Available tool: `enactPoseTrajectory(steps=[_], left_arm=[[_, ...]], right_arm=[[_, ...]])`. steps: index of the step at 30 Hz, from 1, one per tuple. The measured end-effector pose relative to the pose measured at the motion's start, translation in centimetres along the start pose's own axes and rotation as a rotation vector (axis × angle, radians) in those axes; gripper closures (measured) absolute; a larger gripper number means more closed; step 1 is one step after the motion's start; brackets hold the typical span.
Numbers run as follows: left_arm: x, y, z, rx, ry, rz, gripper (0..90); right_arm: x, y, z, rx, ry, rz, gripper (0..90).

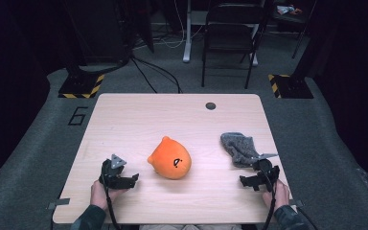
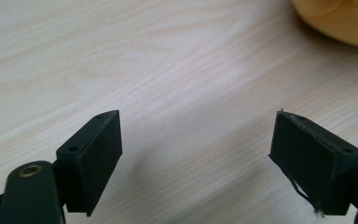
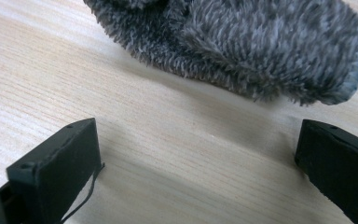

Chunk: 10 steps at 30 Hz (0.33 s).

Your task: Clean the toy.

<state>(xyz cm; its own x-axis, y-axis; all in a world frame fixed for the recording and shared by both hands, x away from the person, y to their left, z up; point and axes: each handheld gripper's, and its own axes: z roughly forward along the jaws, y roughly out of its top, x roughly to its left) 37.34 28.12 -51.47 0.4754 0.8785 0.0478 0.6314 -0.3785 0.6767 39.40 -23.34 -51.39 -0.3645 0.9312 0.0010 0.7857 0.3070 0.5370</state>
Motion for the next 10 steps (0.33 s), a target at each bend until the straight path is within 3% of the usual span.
enactPoseTrajectory(steps=[2, 3, 6, 10], left_arm=[[0.4, -0.4, 0.4, 0.016, -0.004, 0.008, 15.3], [0.7, -0.5, 0.4, 0.014, -0.027, -0.013, 14.2], [1.2, -0.7, 0.5, -0.004, -0.007, -0.036, 13.6], [1.4, -1.0, 0.6, -0.025, -0.016, -0.030, 11.3]], right_arm=[[0.2, -0.1, -0.1, 0.006, 0.005, 0.024, 0.0], [0.2, -0.1, -0.1, 0.003, 0.004, 0.018, 0.0], [0.1, -0.1, -0.1, 0.001, 0.003, 0.016, 0.0], [0.1, -0.1, 0.0, -0.001, 0.003, 0.015, 0.0]])
